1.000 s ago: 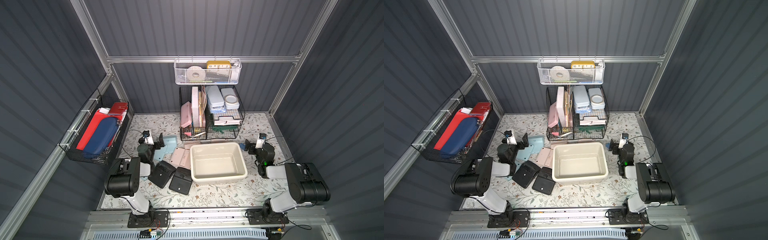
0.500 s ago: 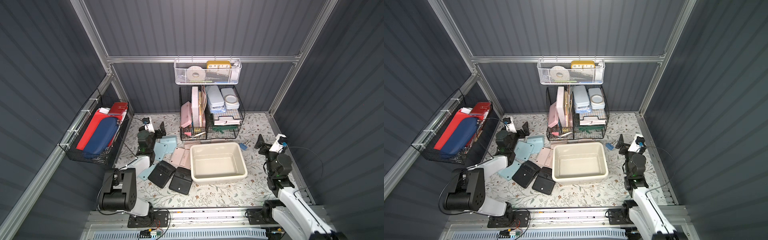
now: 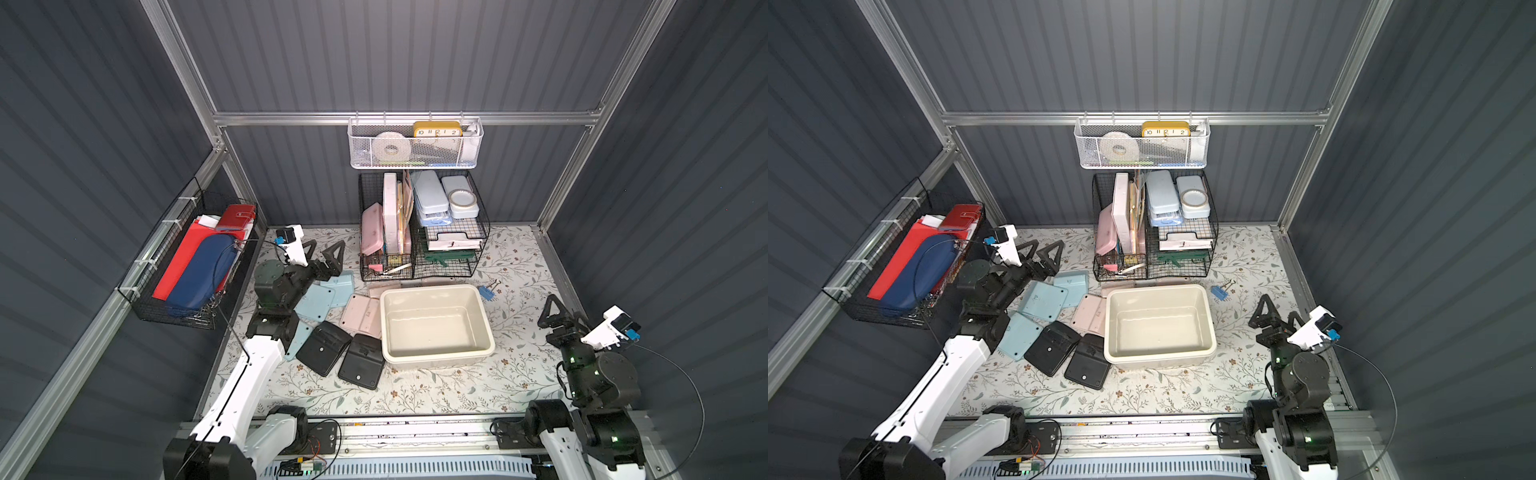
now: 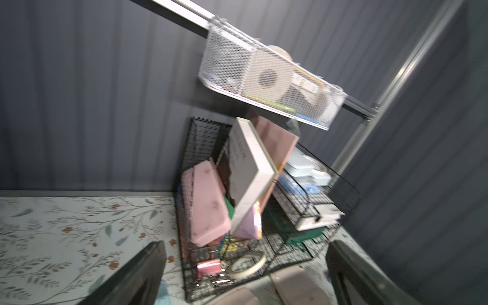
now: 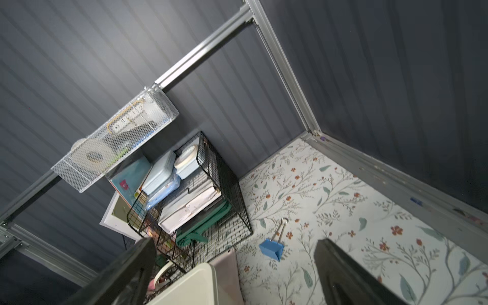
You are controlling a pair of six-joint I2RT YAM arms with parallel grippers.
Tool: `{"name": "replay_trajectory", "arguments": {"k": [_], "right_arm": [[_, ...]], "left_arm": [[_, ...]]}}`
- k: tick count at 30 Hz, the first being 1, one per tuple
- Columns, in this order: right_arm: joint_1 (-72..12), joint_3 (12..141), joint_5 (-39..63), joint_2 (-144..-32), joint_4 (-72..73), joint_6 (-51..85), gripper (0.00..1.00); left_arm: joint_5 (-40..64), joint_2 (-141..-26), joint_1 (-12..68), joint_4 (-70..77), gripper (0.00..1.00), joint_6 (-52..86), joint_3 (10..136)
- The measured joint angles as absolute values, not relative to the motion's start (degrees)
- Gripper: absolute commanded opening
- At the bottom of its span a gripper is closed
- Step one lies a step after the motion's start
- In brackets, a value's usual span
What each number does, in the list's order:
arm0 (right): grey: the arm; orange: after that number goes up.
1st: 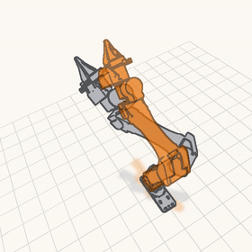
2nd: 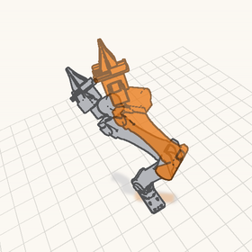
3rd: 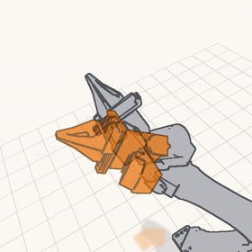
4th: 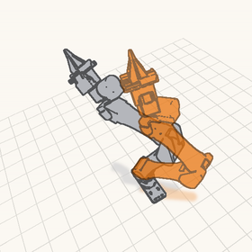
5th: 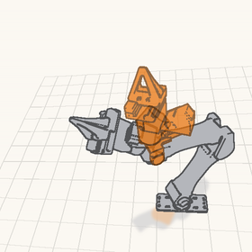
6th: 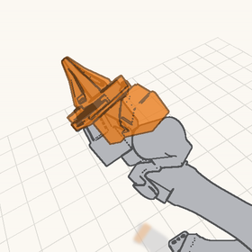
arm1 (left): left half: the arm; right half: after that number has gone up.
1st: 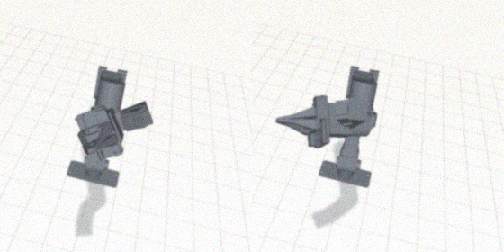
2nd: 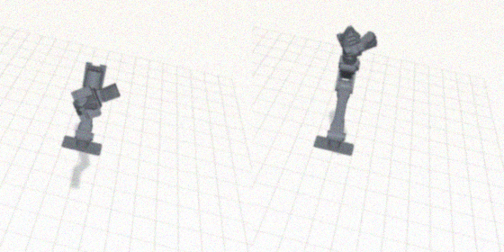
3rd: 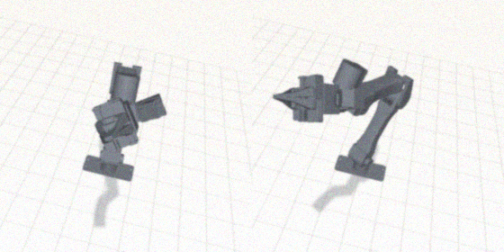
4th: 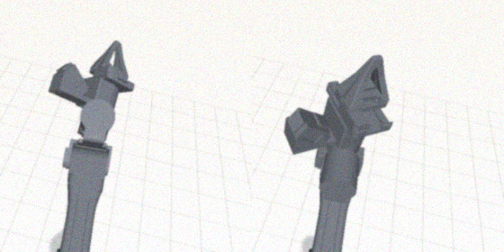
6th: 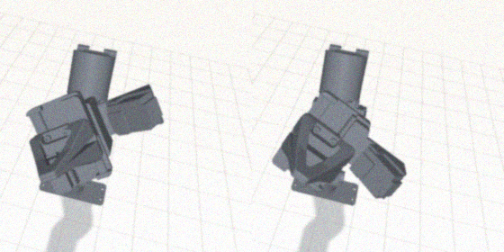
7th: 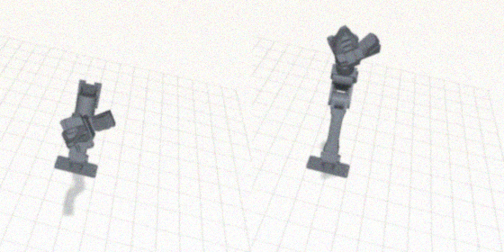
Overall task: Put the calculator in the storage box
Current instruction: Adjust the storage box at the center of the board.
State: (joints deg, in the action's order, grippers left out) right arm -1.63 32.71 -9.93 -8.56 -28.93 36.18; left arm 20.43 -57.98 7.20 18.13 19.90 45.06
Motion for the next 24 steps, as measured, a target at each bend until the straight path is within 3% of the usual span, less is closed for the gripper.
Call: {"name": "replay_trajectory", "arguments": {"k": [5,9,16,24], "right_arm": [[-1.6,34.7,-2.4,-17.2,-35.1,37.6,0.99],[-1.6,34.7,5.5,-23.9,-37.6,36.8,0.99],[-3.2,34.7,17.0,-36.1,-38.8,33.7,0.91],[-16.6,35.2,13.6,-46.4,-38.3,33.1,0.84]], "left_arm": [[27.8,-54.2,7.2,17.4,0.99,26.3,40.8],[32.7,-57.6,7.2,19.4,0.99,32.2,40.0],[36.0,-61.7,11.2,24.3,0.99,41.6,33.0],[32.2,-63.1,22.8,23.7,0.99,43.9,34.2]]}}
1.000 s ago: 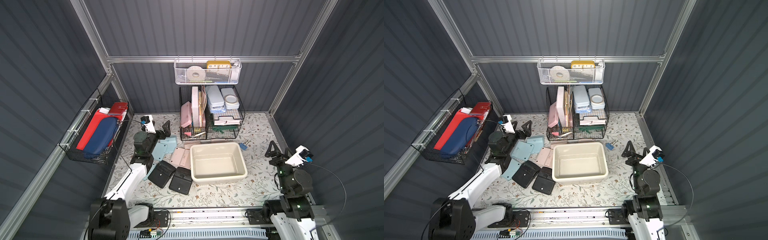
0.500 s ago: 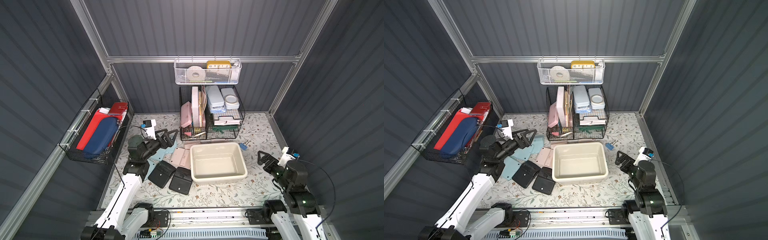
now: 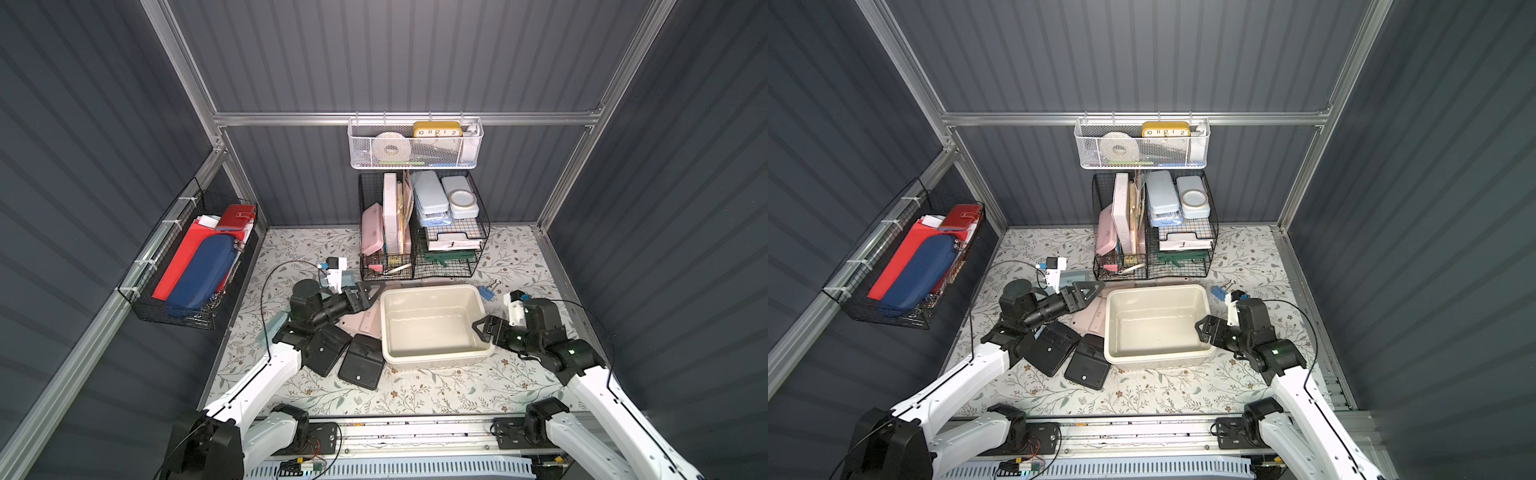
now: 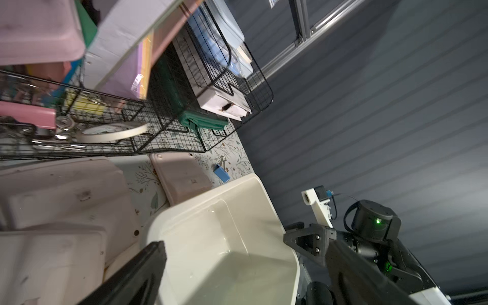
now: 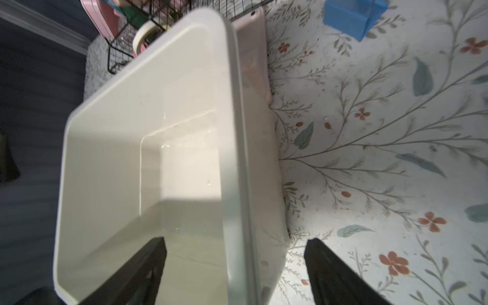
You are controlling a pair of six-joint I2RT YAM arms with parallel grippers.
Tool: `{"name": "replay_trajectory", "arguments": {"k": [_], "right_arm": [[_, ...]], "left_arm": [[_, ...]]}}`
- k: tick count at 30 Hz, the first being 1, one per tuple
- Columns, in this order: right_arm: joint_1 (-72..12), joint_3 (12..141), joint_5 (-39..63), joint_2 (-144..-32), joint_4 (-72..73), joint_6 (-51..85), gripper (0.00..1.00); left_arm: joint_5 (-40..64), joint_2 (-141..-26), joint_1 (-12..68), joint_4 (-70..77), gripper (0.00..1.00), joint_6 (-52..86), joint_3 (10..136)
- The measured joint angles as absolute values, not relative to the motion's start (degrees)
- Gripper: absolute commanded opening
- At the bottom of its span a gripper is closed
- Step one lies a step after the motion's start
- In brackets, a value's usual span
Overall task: Put the calculator in the storage box
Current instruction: Adjust the storage box at the center of the board.
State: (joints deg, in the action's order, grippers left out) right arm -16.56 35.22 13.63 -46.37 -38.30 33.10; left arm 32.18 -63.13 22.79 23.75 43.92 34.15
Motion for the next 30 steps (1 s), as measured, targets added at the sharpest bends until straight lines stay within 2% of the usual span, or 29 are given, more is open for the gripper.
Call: {"name": "replay_trajectory", "arguments": {"k": [5,11,16,24,30], "right_arm": [[-19.0,38.0,7.2,-53.4,-38.6,33.0,0.76],[-19.1,40.3,0.1,-56.6,-37.5,33.1,0.67],[-18.6,42.9,-4.9,-60.7,-37.2,32.9,0.66],[-9.7,47.8,-7.6,-68.3,-36.3,31.6,0.66],[-2.5,51.9,-7.1,-73.8,-36.0,29.6,0.67]], "left_arm": [[27.7,-66.9,29.3,22.6,0.99,43.9,35.7],[22.5,-72.1,34.3,22.5,0.99,43.7,37.4],[20.8,-76.8,36.9,23.6,0.98,43.5,41.0],[20.1,-83.4,40.1,25.1,0.99,43.5,46.1],[17.8,-83.7,40.5,22.2,0.99,42.8,50.0]]}}
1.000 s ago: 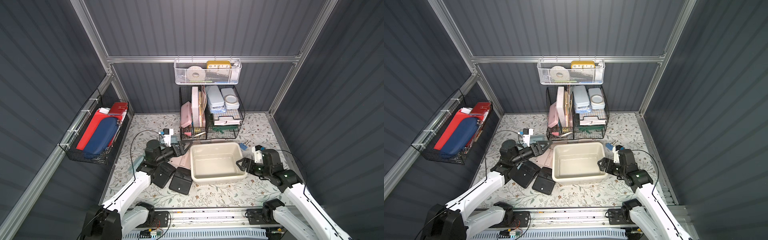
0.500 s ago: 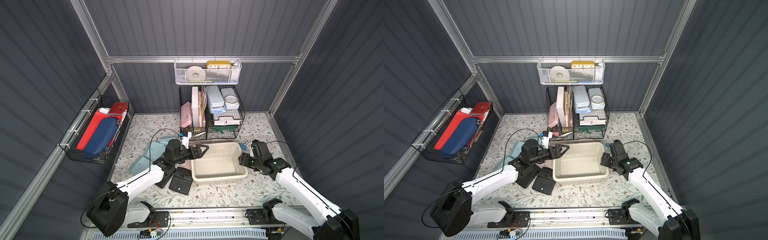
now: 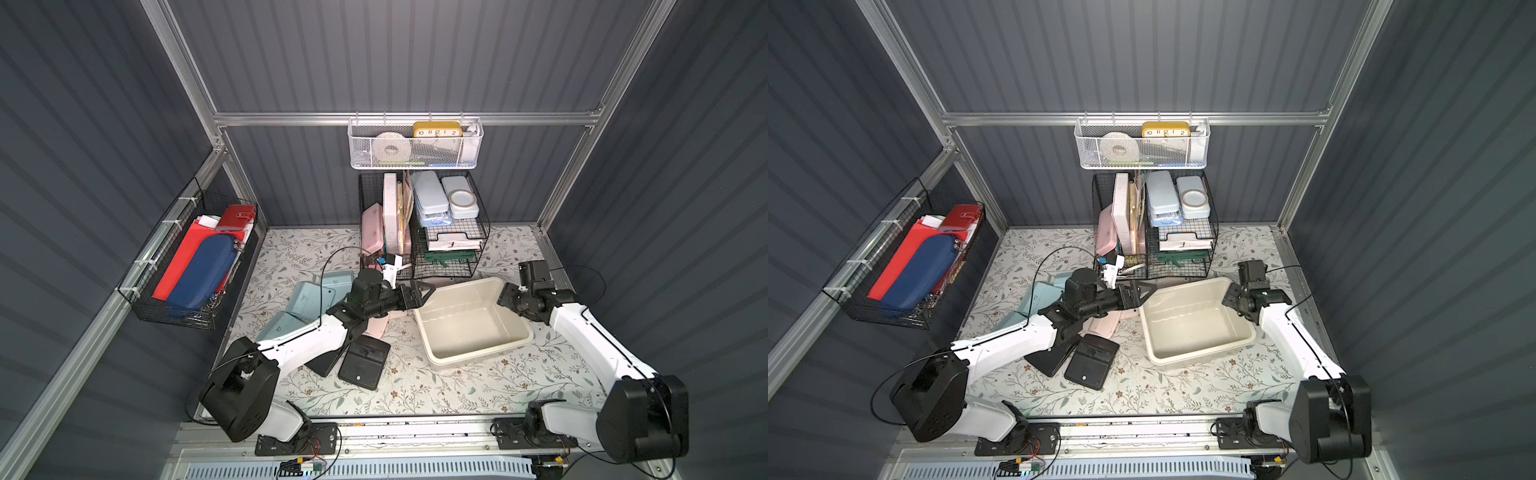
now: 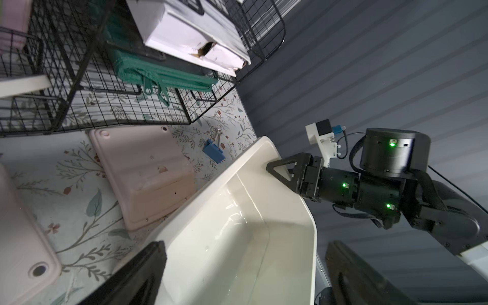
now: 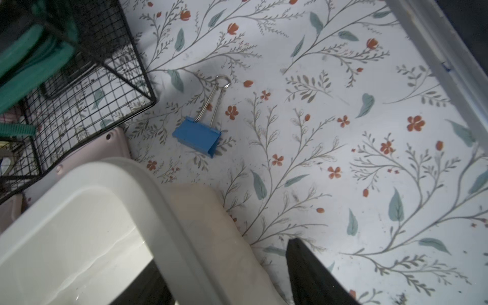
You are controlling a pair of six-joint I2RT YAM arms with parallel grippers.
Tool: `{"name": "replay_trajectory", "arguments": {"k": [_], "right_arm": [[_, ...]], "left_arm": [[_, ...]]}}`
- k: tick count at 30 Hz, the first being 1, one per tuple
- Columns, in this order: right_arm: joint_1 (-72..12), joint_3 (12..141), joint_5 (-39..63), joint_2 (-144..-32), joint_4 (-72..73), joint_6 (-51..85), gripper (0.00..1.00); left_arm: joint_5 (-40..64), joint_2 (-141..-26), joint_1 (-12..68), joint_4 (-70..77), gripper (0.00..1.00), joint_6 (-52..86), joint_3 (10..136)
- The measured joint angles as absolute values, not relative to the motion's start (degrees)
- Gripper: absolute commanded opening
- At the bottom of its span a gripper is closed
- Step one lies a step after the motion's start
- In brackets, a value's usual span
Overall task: Put the calculator in the storage box
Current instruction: Adjust the storage box at the center of the board, then pick up the calculator at the center of the board.
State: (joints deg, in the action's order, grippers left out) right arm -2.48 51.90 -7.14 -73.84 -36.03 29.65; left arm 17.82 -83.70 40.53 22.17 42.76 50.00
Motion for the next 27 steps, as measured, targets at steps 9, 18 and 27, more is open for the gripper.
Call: {"name": "replay_trajectory", "arguments": {"k": [9,18,27], "right_arm": [[1.3,56.5,-3.2,-75.8,-36.4,28.4,0.69],[1.1,56.5,1.1,-64.4,-39.7,27.0,0.79],[-13.7,57.2,6.3,-56.1,-40.9,27.2,0.96]], "left_arm": [[7.8,-73.3,40.5,10.4,0.99,40.5,50.0],[0.3,-63.1,40.5,-2.5,0.99,42.2,42.7],[-2.5,-53.3,40.5,-11.2,0.99,48.8,34.9]]}}
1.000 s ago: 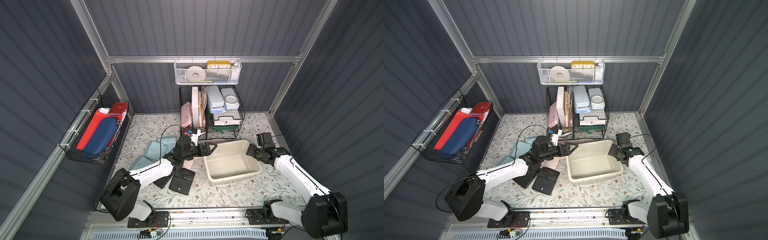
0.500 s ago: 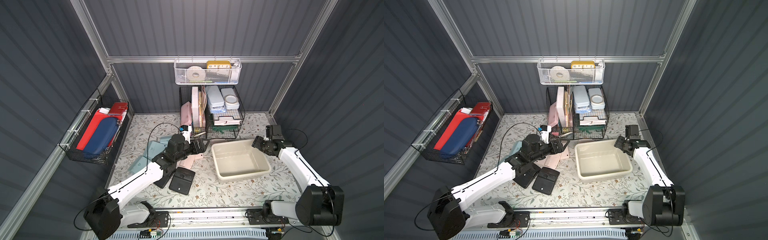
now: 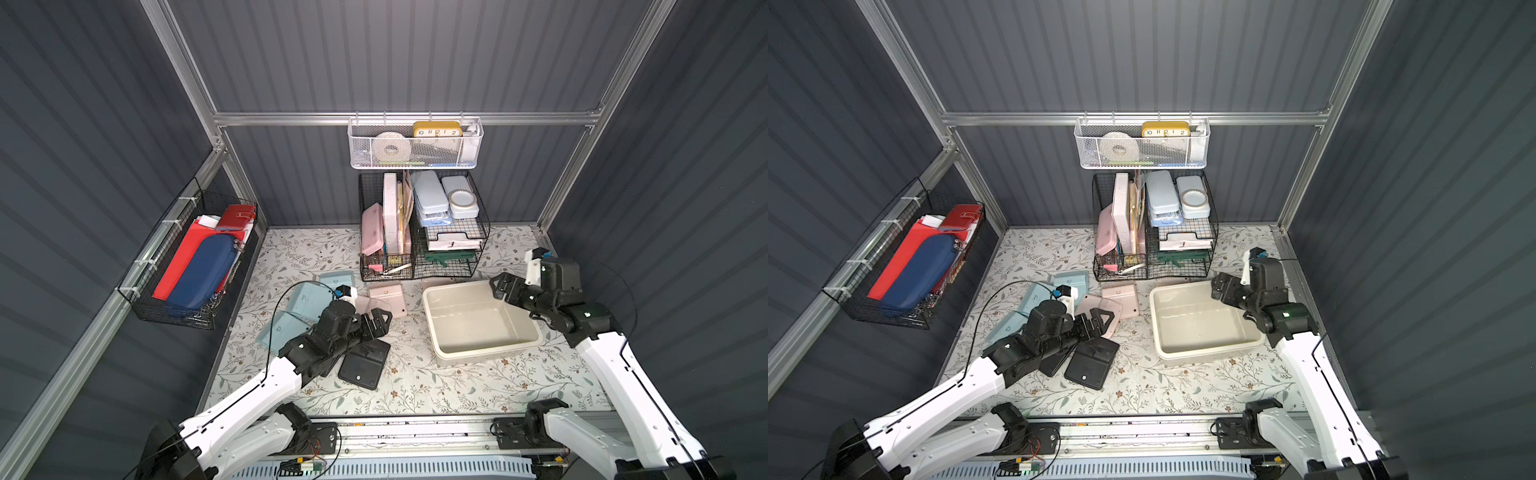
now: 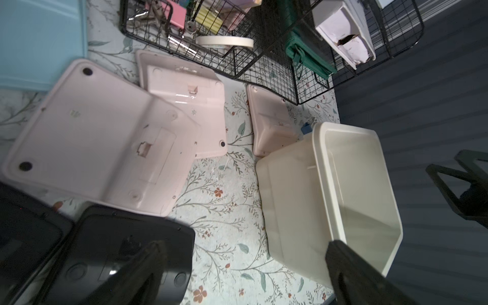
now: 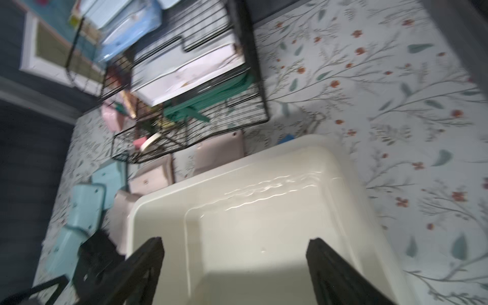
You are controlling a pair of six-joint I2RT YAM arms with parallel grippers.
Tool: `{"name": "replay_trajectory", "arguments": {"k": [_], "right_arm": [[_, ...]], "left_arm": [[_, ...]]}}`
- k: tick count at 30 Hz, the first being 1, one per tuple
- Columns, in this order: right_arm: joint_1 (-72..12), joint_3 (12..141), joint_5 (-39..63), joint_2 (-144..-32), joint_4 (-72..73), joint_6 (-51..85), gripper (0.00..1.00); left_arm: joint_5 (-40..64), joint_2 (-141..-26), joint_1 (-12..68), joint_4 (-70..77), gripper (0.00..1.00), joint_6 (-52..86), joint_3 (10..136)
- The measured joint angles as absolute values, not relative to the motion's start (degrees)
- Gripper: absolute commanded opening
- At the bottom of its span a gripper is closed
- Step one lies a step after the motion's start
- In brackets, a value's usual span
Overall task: Put the calculator in the storage box
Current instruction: Pick up the calculator at the center of the board.
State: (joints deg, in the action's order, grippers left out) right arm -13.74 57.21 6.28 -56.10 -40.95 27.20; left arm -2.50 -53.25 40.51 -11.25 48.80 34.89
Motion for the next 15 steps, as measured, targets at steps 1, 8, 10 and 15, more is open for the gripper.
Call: {"name": "replay_trajectory", "arguments": {"k": [1,8,10,15], "right_arm": [[-16.5,57.5,6.7,-56.4,-41.0,27.3,0.96],[-33.0,59.7,8.4,-60.6,-40.7,27.6,0.99],[-37.3,60.0,8.9,-62.1,-40.0,27.7,0.99],[-47.6,61.4,9.2,-66.8,-38.9,28.7,0.99]], "left_arm": [[-2.7,-52.4,40.5,-11.9,0.99,49.6,34.2],[-4.6,-45.1,40.5,-16.6,0.99,56.4,28.7],[-5.0,-43.3,40.5,-17.6,0.99,57.9,27.5],[-5.7,-42.7,40.4,-18.3,0.99,59.9,26.7]]}}
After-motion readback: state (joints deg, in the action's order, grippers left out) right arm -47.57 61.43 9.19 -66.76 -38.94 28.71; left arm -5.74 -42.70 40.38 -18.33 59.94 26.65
